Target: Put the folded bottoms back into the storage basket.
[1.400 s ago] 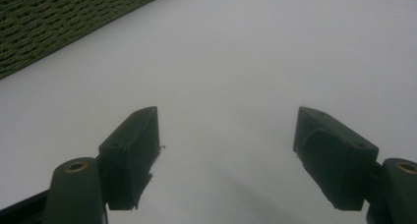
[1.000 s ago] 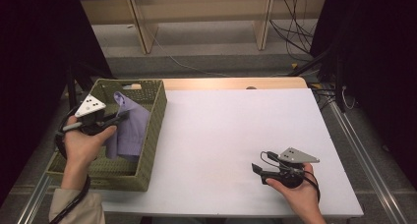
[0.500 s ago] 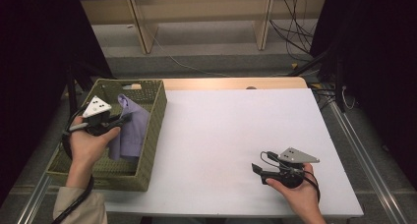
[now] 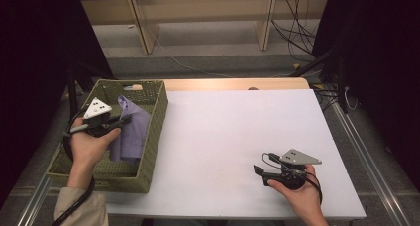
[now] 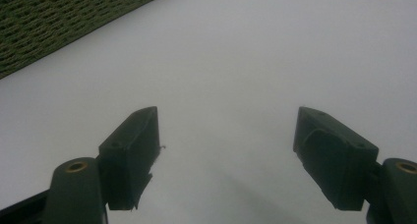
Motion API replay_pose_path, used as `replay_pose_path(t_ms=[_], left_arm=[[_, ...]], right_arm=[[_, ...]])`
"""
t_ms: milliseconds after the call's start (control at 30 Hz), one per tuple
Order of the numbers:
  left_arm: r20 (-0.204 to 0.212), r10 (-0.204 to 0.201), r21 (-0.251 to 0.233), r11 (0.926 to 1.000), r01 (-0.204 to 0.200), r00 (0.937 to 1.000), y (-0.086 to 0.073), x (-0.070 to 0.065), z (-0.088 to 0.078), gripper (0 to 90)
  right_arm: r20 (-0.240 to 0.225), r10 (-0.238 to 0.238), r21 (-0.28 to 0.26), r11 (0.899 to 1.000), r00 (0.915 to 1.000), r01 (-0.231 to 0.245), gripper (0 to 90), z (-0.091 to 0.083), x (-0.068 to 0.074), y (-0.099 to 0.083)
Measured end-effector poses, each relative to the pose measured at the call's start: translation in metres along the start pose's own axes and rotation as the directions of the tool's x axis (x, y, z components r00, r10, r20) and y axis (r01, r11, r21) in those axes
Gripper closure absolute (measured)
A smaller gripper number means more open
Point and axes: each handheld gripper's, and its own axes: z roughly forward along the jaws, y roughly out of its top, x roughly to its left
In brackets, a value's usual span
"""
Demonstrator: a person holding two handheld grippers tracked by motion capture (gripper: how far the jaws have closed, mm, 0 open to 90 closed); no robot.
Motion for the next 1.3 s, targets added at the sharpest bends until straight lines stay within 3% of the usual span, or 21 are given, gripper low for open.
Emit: replay_pose_path(t_ms=[533, 1033, 1300], left_arm=[[-0.064, 0.014, 0.041, 0.9991, -0.011, 0.9978, -0.009, 0.015, 0.0, 84.3], [-0.116, -0.024, 0.055, 0.998, 0.03, 0.993, -0.02, 0.033, -0.004, 84.4], [-0.139, -0.023, 0.069, 0.997, 0.033, 0.99, -0.023, 0.037, -0.004, 84.4]], right_arm=[[-0.001, 0.0, -0.002, 1.0, 1.0, 0.0, 26.5, 0.001, 0.0, 0.0], [0.0, -0.001, 0.0, 1.0, 1.0, 0.001, 26.5, 0.001, 0.0, 0.0], [0.0, 0.001, 0.0, 1.0, 1.0, -0.001, 26.5, 0.001, 0.0, 0.0]])
